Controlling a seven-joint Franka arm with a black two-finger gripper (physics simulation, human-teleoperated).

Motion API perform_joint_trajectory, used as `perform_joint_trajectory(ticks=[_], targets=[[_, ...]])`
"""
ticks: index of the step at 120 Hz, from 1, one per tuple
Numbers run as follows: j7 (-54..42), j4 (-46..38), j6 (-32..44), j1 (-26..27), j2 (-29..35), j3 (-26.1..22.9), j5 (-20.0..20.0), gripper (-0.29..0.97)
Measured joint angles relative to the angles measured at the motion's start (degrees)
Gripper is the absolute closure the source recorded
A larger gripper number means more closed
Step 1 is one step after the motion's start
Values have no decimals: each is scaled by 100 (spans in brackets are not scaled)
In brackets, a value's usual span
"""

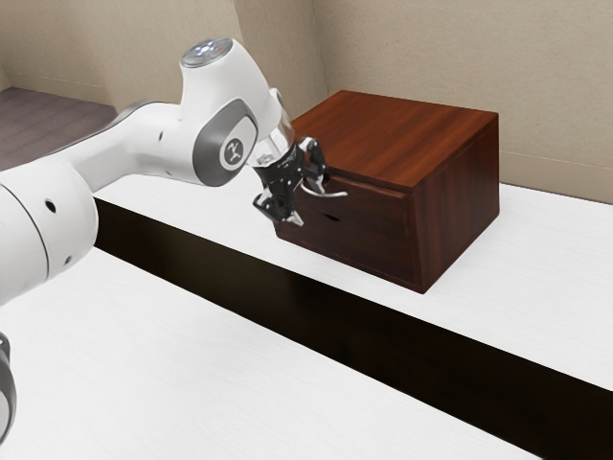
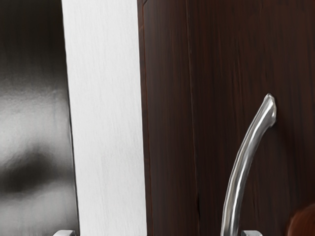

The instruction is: Pull the drawer handle with one arm to open the drawer

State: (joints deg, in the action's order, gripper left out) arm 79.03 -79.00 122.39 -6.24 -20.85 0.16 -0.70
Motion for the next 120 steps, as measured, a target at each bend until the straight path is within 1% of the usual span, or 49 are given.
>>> perform_joint_trajectory(ticks=[30,41,59,83,120], targets=[[-12,-85,8,11,53,4,19,48],[-13,-120,10,16,125,8,85,55],[-14,-278,9,5,239,12,151,62],[-10,-516,11,-5,420,38,247,67],[0,-1122,15,-43,883,45,275,69]])
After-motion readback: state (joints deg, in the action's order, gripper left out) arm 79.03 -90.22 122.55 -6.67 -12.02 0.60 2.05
